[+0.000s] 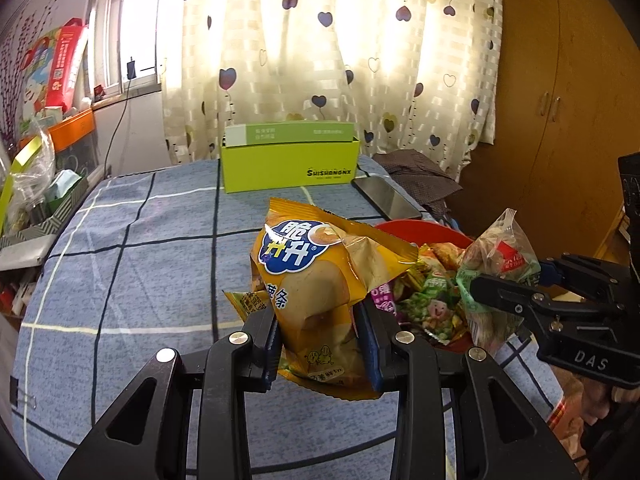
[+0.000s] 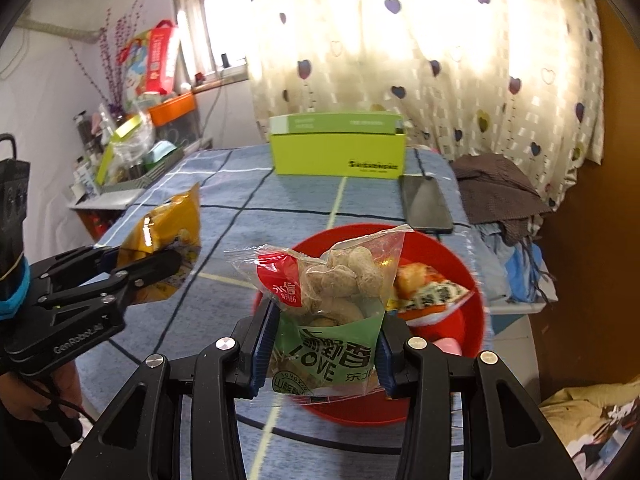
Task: Organize snacks
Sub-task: 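Carry the yellow chip bag and peanut bag over the red basket with both grippers, then open both grippers to drop the chip bag and peanut bag into the basket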
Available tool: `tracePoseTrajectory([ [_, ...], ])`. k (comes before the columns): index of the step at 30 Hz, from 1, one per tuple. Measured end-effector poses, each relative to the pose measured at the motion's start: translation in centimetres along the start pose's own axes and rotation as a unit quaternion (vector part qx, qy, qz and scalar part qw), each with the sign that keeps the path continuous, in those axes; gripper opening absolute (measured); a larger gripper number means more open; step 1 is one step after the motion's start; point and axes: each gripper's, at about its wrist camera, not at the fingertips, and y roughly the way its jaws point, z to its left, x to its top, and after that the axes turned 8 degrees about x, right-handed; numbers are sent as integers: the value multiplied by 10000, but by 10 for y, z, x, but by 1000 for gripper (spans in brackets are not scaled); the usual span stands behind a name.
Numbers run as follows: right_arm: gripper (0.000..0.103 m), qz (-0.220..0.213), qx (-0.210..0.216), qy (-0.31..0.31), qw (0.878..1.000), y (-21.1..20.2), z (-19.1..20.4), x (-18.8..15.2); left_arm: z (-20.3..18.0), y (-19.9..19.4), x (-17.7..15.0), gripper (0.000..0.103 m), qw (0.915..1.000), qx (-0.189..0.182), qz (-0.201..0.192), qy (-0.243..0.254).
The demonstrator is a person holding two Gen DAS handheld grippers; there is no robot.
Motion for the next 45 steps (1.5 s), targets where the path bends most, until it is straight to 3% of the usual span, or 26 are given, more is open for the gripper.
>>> tracePoseTrajectory([
  [8, 41, -39, -328, 288, 9990, -7, -34, -2, -9, 6, 5, 35, 9999, -155, -15, 42],
  [15, 41, 173, -360, 321, 9987, 4, -43, -11, -24, 13, 7, 35, 9991, -399, 30, 170],
  [19, 41, 404, -334, 381, 9979, 18, -48, -19, -40, 20, 2, 35, 9971, -666, 199, 314],
  [30, 41, 419, -306, 342, 9981, 29, -50, -22, -78, 49, -17, 35, 9879, -1218, 720, 629],
  [45, 41, 297, -139, 513, 9981, 63, -69, -4, -84, 82, 4, 35, 9902, -1031, 562, 763],
])
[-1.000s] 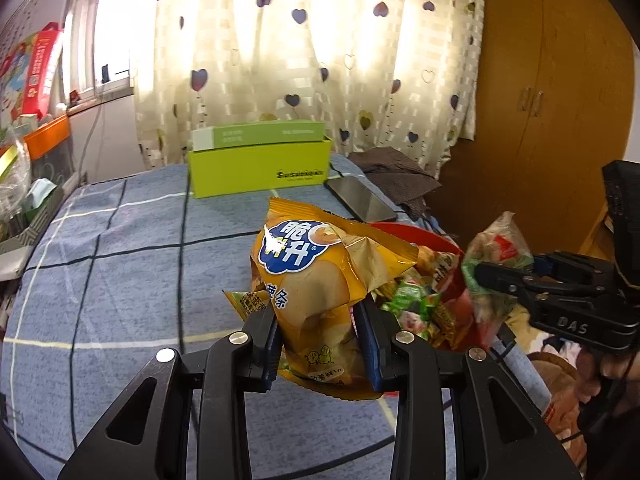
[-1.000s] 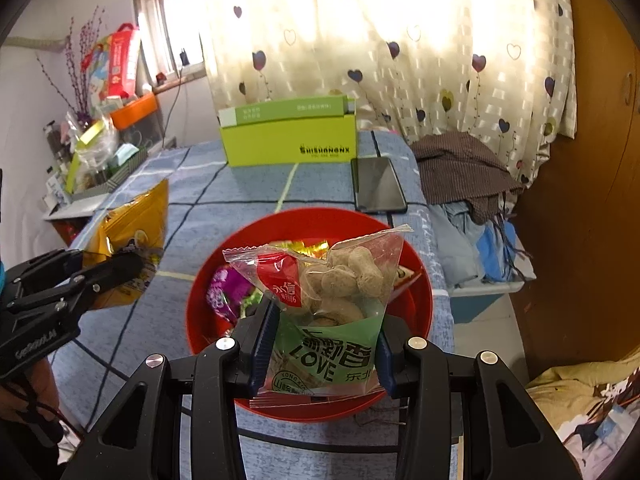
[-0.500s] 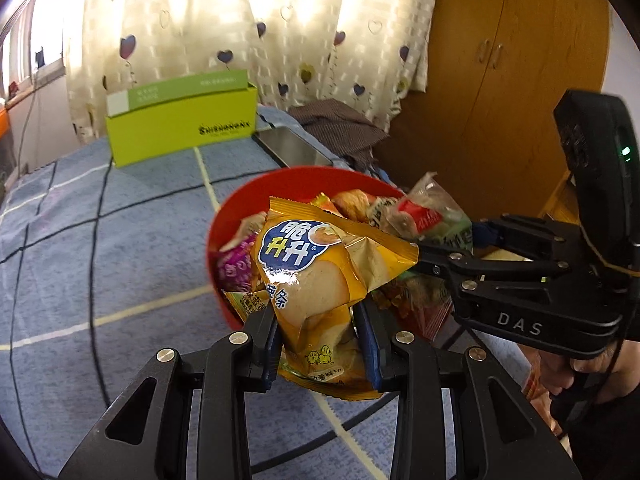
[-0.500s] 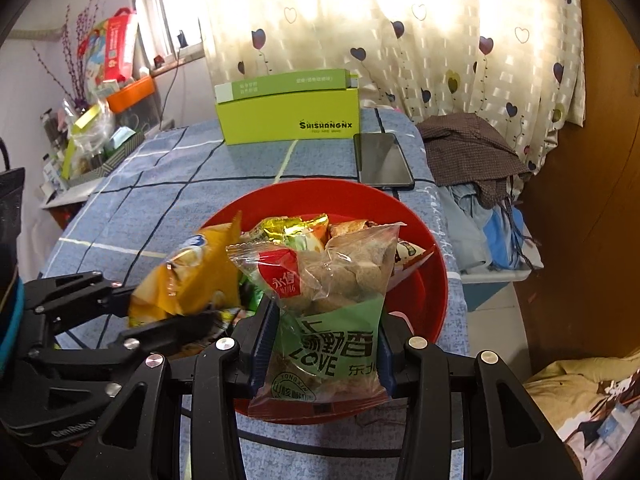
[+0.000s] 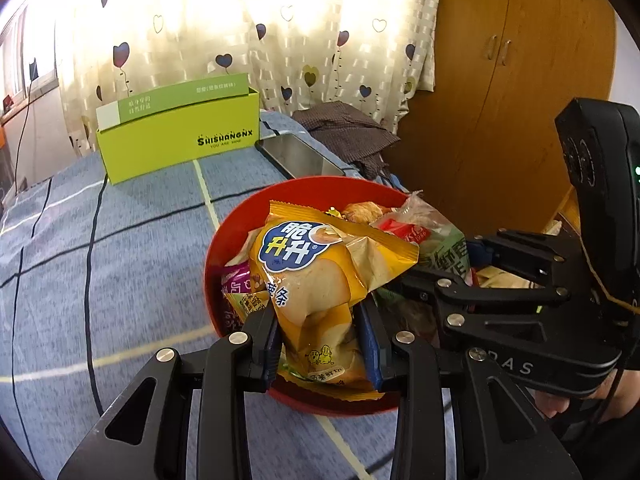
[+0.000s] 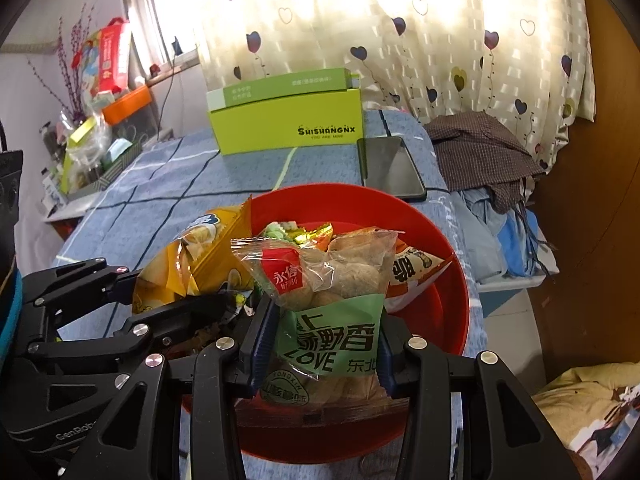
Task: Organize snacks
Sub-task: 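Open both grippers to drop the chip bag and peanut bag into the basket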
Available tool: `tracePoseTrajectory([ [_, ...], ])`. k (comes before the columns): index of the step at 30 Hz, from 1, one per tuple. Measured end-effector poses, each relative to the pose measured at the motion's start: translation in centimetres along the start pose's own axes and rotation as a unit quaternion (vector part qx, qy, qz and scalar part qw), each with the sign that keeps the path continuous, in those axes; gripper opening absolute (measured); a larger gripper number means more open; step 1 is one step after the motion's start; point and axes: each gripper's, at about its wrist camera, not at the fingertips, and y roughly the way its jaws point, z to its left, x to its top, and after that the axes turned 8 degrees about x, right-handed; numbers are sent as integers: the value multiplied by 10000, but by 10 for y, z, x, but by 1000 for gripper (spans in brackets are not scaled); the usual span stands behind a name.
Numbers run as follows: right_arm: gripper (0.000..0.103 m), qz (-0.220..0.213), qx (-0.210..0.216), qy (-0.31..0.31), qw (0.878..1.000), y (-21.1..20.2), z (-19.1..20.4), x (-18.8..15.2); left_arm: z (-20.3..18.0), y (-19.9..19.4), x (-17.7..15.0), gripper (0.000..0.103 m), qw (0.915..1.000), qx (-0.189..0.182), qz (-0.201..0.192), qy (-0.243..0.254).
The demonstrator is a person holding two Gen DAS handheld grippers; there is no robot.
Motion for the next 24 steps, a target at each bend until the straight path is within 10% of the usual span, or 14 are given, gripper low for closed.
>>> tracePoseTrajectory([
  [14, 61, -23, 15, -24, 10000, -20, 3, -12, 11, -2, 5, 35, 9998, -175, 22, 18],
  [24, 63, -401, -15, -107, 9991, -47, 10, -13, 18, -23, 3, 60, 9981, -488, -350, -96],
])
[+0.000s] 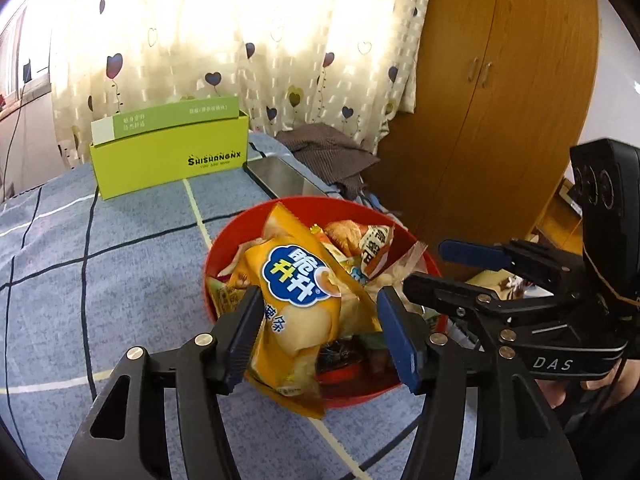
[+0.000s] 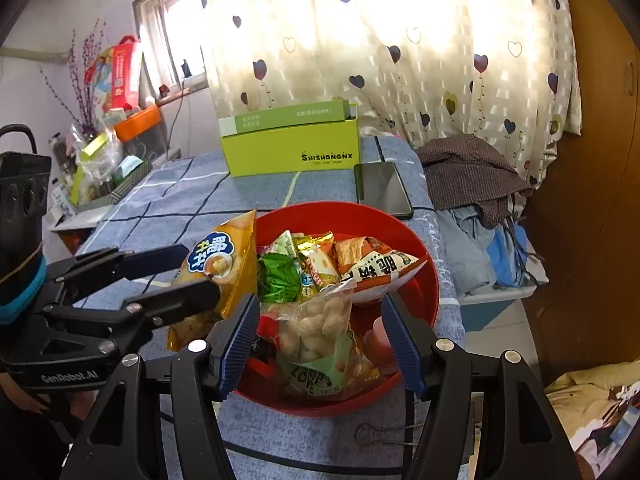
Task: Organize snacks
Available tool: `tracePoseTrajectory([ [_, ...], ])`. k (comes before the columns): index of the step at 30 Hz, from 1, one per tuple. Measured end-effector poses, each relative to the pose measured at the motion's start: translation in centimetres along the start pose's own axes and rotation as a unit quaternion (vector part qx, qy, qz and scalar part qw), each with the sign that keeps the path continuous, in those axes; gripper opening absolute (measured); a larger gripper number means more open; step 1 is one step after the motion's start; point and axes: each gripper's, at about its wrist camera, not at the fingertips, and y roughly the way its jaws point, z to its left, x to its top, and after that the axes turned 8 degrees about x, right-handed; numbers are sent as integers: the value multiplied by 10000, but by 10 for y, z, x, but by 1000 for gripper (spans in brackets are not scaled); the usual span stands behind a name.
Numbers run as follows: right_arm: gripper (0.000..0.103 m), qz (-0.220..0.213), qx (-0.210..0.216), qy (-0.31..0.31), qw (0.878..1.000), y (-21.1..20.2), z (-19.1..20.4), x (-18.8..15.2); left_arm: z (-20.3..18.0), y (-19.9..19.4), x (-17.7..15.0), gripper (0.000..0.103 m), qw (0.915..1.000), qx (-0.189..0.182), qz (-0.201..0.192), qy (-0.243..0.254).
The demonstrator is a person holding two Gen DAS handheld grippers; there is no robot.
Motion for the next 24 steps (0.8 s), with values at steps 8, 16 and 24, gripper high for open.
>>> tracePoseTrajectory([
  [8, 63, -16, 12, 136, 9999, -8, -3, -7, 14, -21, -2, 60, 9990, -43, -343, -269],
  [16, 63, -26, 119, 108, 9999, -10, 2, -11, 54, -12, -12, 60, 9926, 952, 62, -745],
  [24, 63, 11, 46, 111, 9999, -13, 3, -13, 21, 19, -19, 60, 9959, 734, 476, -215],
])
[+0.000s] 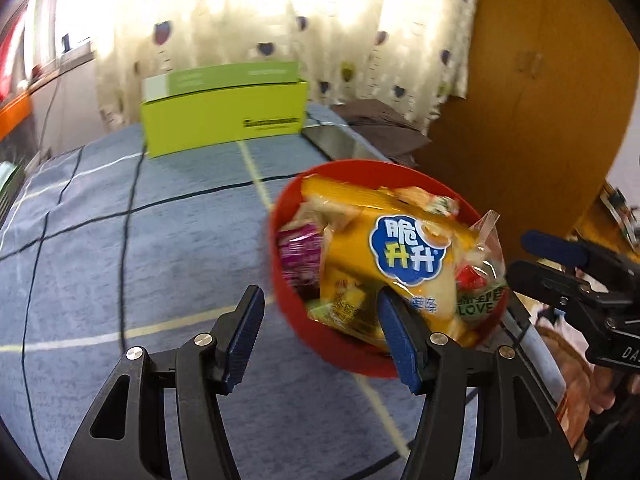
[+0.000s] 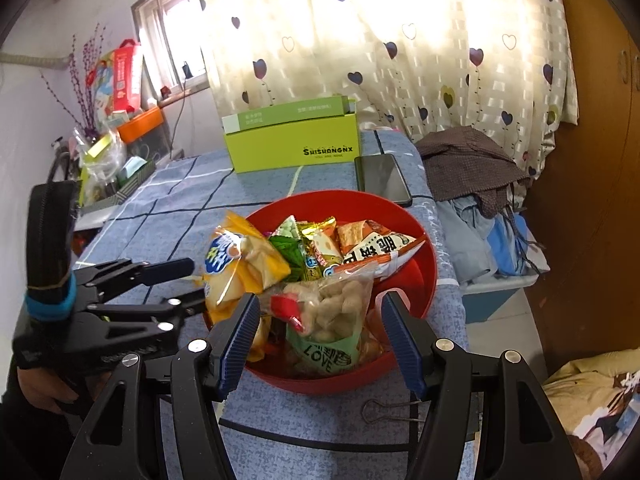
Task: Organize snacks
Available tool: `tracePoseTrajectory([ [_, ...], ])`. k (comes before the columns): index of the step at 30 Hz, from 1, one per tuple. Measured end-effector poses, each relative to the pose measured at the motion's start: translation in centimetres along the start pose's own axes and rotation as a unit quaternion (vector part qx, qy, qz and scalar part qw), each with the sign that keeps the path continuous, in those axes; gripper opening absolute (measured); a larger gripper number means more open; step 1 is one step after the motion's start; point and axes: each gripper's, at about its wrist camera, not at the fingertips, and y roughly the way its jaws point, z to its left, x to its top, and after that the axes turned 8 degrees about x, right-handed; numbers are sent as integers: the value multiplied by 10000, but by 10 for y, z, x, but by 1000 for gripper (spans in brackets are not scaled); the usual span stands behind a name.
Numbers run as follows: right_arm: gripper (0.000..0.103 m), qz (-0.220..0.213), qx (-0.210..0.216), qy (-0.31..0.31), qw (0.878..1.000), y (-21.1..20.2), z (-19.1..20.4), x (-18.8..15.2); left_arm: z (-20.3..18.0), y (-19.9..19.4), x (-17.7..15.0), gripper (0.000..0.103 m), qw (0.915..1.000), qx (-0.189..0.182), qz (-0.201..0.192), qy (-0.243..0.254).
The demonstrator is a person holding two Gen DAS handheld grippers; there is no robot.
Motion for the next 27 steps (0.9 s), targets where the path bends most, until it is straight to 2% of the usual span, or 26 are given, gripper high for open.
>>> tracePoseTrajectory([
  [3, 63, 25, -66, -9, 10000, -3, 0, -3, -6, 5, -2, 60, 9999, 38, 27, 136],
  [13, 63, 113, -167, -42, 9998, -9, 16, -12, 11, -16, -17, 60, 9999, 100, -20, -68],
  [27, 68, 149, -337, -258, 9990, -22, 53, -32, 1, -57, -42, 60, 9998, -111, -144, -31],
])
